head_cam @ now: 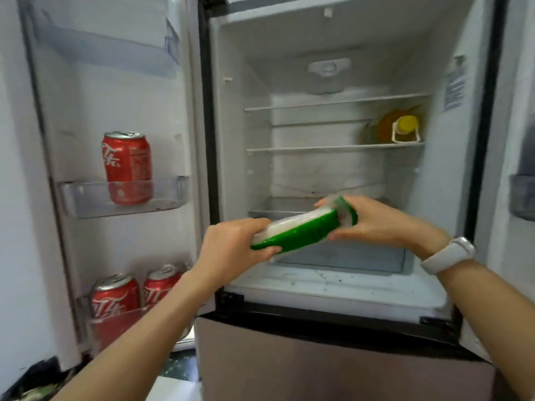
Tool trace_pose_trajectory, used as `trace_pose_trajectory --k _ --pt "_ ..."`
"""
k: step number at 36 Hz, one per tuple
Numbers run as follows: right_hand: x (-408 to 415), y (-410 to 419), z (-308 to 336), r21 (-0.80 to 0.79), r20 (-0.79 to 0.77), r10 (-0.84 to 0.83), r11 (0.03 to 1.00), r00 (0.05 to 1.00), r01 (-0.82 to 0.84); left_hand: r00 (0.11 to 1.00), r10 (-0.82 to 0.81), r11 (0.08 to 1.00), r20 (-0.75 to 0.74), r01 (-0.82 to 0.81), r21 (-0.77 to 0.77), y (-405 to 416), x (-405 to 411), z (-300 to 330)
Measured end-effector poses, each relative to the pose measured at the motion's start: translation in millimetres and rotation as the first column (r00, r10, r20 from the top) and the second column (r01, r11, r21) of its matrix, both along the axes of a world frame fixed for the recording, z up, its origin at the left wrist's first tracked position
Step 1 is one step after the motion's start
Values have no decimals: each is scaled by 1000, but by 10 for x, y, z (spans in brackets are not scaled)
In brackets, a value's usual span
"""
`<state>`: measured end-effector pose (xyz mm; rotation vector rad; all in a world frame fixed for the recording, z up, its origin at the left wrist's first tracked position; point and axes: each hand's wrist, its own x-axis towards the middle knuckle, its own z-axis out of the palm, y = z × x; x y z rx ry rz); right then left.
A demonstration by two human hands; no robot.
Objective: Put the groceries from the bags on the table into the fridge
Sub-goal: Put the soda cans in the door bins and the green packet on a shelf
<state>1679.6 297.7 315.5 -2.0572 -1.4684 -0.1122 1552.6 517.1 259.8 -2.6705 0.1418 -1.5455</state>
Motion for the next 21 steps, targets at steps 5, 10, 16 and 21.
trace_pose_trajectory --k 5,10,16,21 --pt "331 -135 -135 198 213 -188 969 959 146 999 -9 998 50 6 59 -119 604 -1" --pt "514 -65 -124 531 218 -334 829 917 175 958 36 999 283 -37 0 -182 1124 276" --pt "897 187 272 761 269 -562 622 782 184 944 1 984 330 57 -166 -172 1699 862" --pt "1376 465 695 766 382 -707 603 596 224 984 31 980 173 5 -201 142 2178 1023"
